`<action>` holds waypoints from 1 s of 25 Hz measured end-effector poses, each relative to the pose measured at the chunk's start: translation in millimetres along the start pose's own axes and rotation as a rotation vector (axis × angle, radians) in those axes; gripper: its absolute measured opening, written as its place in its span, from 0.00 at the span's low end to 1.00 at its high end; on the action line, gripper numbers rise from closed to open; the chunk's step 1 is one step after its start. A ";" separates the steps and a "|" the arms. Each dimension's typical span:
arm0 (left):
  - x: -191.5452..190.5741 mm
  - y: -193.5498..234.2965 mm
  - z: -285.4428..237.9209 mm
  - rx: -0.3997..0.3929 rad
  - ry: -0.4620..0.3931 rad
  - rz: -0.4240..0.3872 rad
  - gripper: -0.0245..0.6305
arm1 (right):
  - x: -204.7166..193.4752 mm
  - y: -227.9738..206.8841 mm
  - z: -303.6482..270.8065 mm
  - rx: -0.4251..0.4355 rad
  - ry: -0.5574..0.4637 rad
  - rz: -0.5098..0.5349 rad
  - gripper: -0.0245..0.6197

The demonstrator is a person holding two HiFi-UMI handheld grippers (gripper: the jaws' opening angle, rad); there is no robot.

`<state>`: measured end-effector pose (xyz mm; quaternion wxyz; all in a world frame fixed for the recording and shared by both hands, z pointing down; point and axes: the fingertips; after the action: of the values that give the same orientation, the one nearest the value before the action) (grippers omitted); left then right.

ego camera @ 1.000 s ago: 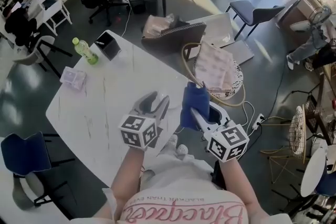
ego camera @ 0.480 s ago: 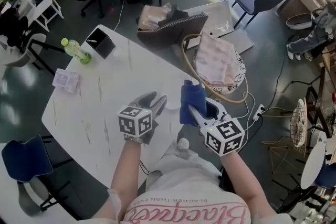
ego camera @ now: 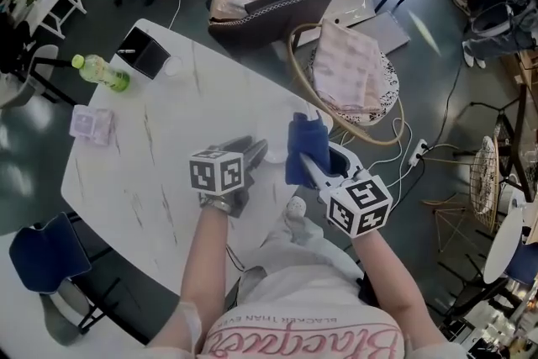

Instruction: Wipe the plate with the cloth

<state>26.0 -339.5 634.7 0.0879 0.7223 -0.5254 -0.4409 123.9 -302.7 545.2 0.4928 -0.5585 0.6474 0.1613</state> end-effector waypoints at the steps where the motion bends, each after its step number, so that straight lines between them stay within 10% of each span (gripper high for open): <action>1: -0.7 1.2 -3.4 -0.001 0.004 0.010 0.29 | -2.3 -1.7 -1.2 -0.004 0.003 -0.006 0.24; 13: -5.5 12.3 -25.1 0.057 0.068 0.101 0.11 | -12.9 -23.5 -3.0 -0.054 0.025 -0.036 0.24; 25: 7.8 -1.8 -14.8 -0.085 -0.036 0.300 0.06 | -8.3 -22.3 -0.6 -0.034 0.017 -0.024 0.24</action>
<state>38.4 -350.2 638.2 0.1740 0.6234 -0.6098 -0.4575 142.4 -305.7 559.9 0.4795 -0.5762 0.6419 0.1616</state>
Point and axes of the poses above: the fingertips, and each gripper's own axes: z backward along the fingers, y to its left, x out of its top, and after that the axes turned 3 degrees about -y, right-handed
